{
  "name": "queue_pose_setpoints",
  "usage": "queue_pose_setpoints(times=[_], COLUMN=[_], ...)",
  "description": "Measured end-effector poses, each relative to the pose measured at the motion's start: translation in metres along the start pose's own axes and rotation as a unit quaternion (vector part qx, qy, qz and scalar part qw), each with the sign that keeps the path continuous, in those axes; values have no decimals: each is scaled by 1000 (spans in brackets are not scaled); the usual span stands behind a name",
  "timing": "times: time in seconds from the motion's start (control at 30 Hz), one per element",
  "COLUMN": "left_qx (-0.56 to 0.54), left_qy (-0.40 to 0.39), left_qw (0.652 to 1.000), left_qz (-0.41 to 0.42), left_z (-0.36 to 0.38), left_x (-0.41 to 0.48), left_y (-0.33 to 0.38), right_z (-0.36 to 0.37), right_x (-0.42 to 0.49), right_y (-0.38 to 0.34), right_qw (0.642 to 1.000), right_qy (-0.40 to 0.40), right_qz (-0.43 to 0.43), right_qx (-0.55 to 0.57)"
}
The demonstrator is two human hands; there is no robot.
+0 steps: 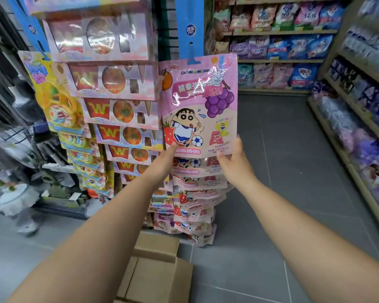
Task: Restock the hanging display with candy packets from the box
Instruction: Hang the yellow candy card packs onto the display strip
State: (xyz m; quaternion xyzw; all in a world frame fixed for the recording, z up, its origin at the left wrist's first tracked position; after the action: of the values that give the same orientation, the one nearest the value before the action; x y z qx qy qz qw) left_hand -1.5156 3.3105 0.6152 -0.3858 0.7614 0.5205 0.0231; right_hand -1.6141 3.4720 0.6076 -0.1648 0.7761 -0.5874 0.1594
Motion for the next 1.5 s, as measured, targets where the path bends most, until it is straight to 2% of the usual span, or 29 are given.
queue_pose_setpoints(times=[0.1, 0.27, 0.37, 0.57, 0.73, 0.9, 1.0, 1.1, 1.3, 1.5], left_qx=[-3, -5, -25, -52, -82, -66, -28, 18, 113, 67], left_qy=[-29, -85, -97, -112, -129, -128, -126, -125, -116, -87], left_qw=[1000, 996, 995, 992, 987, 988, 990, 992, 987, 994], left_qz=[-2, 6, 18, 29, 51, 63, 54, 9, 11, 22], left_z=[-4, -2, -3, 1, -2, -3, 2, 9, 21, 28], left_x=[4, 6, 7, 10, 10, 13, 19, 19, 28, 27], left_y=[-6, -12, -9, -15, -17, -26, -36, -48, -59, -70], right_z=[1, -1, 2, 13, 17, 12, 8, 9, 9, 12], right_x=[2, 14, 17, 13, 6, 1, 0, 0, 6, -1], right_y=[5, 12, 21, 29, 30, 33, 40, 47, 57, 71], right_qw=[999, 989, 984, 978, 983, 985, 988, 987, 985, 985], right_qy=[10, 23, 10, -17, -11, -16, -21, -48, -63, -72], right_qz=[29, 102, 138, 140, 118, 117, 130, 149, 162, 157], right_qx=[10, 101, 113, 153, 141, 125, 78, 32, -16, 2])
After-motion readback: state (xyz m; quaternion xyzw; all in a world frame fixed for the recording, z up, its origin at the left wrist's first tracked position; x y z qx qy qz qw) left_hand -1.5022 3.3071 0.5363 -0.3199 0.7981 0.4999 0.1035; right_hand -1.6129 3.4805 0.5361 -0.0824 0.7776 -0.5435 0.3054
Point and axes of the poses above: each hand's wrist, its own x-axis towards the middle knuckle, its own z-axis out of the palm, y = z × x, the point moved 3 cm from there along x, towards the middle knuckle, and after that the axes turned 10 degrees about x, right-handed, at the moved point
